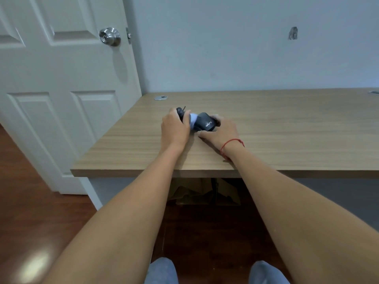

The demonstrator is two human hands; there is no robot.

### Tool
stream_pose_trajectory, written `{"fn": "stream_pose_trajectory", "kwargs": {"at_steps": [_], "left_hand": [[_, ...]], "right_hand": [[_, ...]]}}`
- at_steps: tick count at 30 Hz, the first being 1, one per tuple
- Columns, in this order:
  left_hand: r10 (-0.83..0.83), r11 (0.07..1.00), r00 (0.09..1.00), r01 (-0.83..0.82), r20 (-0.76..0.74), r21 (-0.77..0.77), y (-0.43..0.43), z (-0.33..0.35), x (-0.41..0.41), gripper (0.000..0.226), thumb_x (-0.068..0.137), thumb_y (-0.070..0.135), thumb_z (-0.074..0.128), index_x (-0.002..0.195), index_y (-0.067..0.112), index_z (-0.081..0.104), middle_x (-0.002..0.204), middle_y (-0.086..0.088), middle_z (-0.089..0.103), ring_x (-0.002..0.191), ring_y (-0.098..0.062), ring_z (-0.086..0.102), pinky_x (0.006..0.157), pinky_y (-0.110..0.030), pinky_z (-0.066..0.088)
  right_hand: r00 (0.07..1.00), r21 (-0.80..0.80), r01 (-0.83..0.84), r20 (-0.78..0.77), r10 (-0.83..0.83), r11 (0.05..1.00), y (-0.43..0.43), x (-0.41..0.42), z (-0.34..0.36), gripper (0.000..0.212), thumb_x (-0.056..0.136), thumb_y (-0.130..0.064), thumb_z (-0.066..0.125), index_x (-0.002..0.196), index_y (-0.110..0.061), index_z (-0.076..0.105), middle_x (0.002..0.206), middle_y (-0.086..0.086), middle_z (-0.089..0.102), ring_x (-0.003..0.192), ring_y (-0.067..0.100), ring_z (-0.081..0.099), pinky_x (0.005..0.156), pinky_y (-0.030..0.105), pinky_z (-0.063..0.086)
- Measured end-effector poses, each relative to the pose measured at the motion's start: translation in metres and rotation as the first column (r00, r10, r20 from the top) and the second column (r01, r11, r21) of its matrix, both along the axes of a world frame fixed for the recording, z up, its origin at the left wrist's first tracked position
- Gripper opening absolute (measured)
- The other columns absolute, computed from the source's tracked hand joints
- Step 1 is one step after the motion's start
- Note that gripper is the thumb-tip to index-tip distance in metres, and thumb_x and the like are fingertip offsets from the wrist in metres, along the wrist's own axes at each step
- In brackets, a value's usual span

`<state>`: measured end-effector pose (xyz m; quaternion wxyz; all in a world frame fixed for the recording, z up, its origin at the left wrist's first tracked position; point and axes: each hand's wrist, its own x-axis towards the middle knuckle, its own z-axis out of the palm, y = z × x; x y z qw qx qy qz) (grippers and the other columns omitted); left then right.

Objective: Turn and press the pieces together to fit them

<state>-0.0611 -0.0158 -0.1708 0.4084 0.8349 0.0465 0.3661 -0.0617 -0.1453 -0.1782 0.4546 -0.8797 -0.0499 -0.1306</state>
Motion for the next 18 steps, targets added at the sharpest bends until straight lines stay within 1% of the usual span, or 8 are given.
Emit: {"fn": "stream_pose_trajectory", "kwargs": {"at_steps": [2,3,6,8,11,13,15,18], "left_hand": [[0.036,0.999,0.999,-0.036,-0.013,-0.024,0.002,0.000,0.001,0.031,0.094,0.032,0.055,0.077,0.008,0.046,0.081,-0.017,0.062,0.079,-0.035,0.057,0.064,-0.032,0.035],[0.033,0.999,0.999,-0.033,0.003,-0.039,0.002,0.000,0.001,0.031,0.094,0.032,0.054,0.077,0.009,0.046,0.079,-0.015,0.062,0.078,-0.035,0.057,0.063,-0.031,0.035],[-0.082,0.991,0.991,0.092,0.103,-0.097,-0.005,0.005,-0.006,0.032,0.094,0.033,0.056,0.074,0.010,0.044,0.063,0.002,0.050,0.067,-0.025,0.051,0.061,-0.026,0.034],[-0.132,0.986,0.985,0.142,0.114,-0.087,-0.008,0.006,-0.010,0.032,0.092,0.033,0.059,0.074,0.011,0.044,0.062,0.007,0.046,0.066,-0.022,0.048,0.062,-0.029,0.039],[-0.053,0.996,0.994,0.059,0.092,-0.068,-0.004,0.004,-0.005,0.028,0.093,0.030,0.057,0.077,0.010,0.045,0.072,-0.006,0.057,0.071,-0.028,0.052,0.064,-0.035,0.041],[0.024,0.998,0.999,-0.021,0.044,-0.061,0.001,0.001,-0.001,0.027,0.095,0.030,0.053,0.079,0.010,0.045,0.081,-0.015,0.062,0.077,-0.033,0.055,0.063,-0.032,0.037],[0.046,0.998,0.999,-0.044,0.029,-0.054,0.001,0.001,0.000,0.028,0.096,0.033,0.051,0.081,0.010,0.044,0.082,-0.016,0.062,0.077,-0.033,0.055,0.063,-0.031,0.035],[-0.035,0.998,0.995,0.039,0.094,-0.041,-0.002,0.003,-0.004,0.029,0.096,0.032,0.053,0.080,0.010,0.044,0.075,-0.009,0.056,0.071,-0.027,0.052,0.062,-0.032,0.039]], "right_hand": [[0.999,-0.020,-0.019,0.026,0.019,1.000,-0.001,-0.001,0.002,0.066,0.064,-0.037,0.078,0.126,-0.028,0.058,0.119,-0.001,0.065,0.116,0.025,0.056,0.099,0.039,0.048],[0.999,-0.019,-0.030,0.036,0.031,0.999,-0.001,-0.001,0.003,0.064,0.065,-0.033,0.078,0.126,-0.026,0.058,0.119,0.000,0.066,0.115,0.024,0.056,0.098,0.037,0.048],[0.996,-0.006,-0.061,0.061,0.061,0.998,-0.004,-0.004,0.004,0.060,0.069,-0.020,0.077,0.125,-0.022,0.059,0.119,0.003,0.066,0.111,0.021,0.059,0.093,0.031,0.047],[0.994,0.027,-0.087,0.072,0.085,0.996,-0.005,-0.006,0.005,0.060,0.069,-0.015,0.077,0.126,-0.019,0.059,0.121,0.003,0.065,0.110,0.018,0.059,0.088,0.024,0.043],[0.990,0.032,-0.122,0.080,0.120,0.992,-0.005,-0.009,0.007,0.059,0.070,-0.011,0.079,0.126,-0.016,0.059,0.118,0.002,0.064,0.102,0.012,0.055,0.082,0.016,0.036],[0.986,0.032,-0.141,0.095,0.138,0.989,-0.005,-0.008,0.008,0.060,0.070,-0.009,0.080,0.126,-0.014,0.059,0.120,0.004,0.065,0.106,0.014,0.057,0.083,0.014,0.035],[0.983,0.033,-0.148,0.111,0.143,0.988,-0.005,-0.007,0.007,0.060,0.069,-0.007,0.079,0.125,-0.013,0.059,0.120,0.006,0.065,0.111,0.018,0.058,0.085,0.016,0.037],[0.985,0.077,-0.145,0.107,0.136,0.986,-0.005,-0.005,0.005,0.060,0.067,-0.001,0.077,0.123,-0.015,0.060,0.118,0.006,0.066,0.108,0.020,0.061,0.087,0.022,0.046]]}}
